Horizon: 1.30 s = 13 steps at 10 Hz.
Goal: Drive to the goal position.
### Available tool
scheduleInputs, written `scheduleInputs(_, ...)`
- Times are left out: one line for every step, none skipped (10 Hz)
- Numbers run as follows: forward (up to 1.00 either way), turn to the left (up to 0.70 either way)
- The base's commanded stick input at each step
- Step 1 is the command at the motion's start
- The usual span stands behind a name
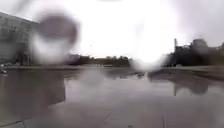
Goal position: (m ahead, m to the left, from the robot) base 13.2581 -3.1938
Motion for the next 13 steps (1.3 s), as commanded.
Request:
scheduleInputs(0.7, 0.0)
scheduleInputs(0.7, 0.0)
scheduleInputs(0.7, 0.0)
scheduleInputs(0.7, 0.0)
scheduleInputs(0.7, 0.0)
scheduleInputs(0.7, 0.0)
scheduleInputs(0.7, -0.03)
scheduleInputs(0.7, -0.29)
scheduleInputs(0.7, -0.34)
scheduleInputs(0.7, -0.31)
scheduleInputs(0.7, -0.1)
scheduleInputs(0.7, 0.0)
scheduleInputs(0.7, 0.0)
